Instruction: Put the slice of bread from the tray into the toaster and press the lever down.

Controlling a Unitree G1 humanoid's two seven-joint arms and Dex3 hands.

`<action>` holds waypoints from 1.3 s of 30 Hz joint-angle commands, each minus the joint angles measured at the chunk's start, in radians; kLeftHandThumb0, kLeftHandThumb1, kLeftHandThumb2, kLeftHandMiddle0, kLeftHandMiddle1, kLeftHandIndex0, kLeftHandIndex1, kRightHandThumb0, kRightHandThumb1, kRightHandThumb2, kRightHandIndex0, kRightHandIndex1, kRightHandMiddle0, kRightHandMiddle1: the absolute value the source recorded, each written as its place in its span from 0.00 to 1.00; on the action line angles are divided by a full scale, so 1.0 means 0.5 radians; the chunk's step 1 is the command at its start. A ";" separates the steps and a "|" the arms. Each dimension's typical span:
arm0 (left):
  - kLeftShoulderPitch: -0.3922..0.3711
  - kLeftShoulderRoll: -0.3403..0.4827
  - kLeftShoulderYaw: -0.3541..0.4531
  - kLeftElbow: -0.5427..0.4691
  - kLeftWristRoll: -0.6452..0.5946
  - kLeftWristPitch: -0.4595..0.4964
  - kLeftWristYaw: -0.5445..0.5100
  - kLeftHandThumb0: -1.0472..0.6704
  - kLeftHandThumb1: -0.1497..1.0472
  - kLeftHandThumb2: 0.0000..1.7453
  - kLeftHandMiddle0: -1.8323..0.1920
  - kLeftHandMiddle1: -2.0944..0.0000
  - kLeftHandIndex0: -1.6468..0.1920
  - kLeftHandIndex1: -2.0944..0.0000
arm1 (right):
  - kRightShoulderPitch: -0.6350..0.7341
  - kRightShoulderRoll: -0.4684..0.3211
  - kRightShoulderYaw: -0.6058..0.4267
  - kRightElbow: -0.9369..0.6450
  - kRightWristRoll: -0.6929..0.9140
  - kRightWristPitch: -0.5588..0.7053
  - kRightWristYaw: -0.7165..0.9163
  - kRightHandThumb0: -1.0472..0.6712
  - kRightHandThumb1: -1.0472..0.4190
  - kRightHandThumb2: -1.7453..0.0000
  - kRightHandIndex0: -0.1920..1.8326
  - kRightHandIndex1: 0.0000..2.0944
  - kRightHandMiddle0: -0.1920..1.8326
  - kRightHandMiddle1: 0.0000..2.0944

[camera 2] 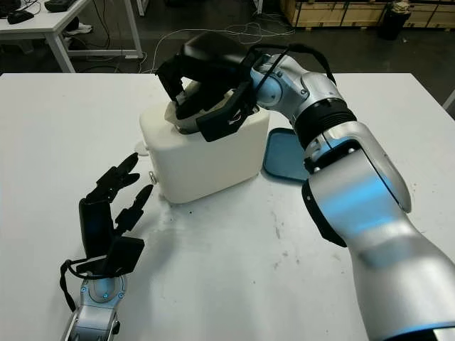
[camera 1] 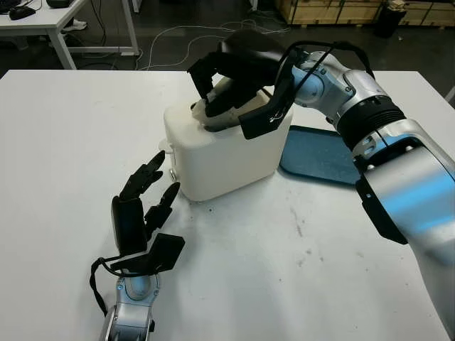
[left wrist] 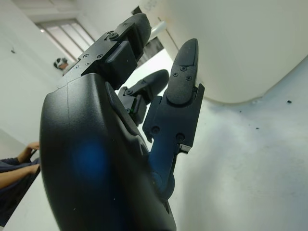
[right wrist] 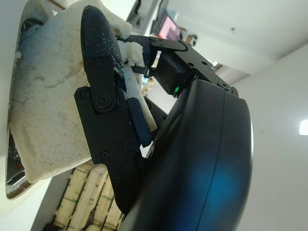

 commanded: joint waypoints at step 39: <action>-0.006 0.026 0.042 0.018 0.008 -0.029 0.036 0.47 0.89 0.09 0.66 0.61 0.50 1.00 | 0.225 -0.350 -0.502 -0.249 0.415 0.181 0.021 0.19 0.13 1.00 0.21 0.30 0.39 0.02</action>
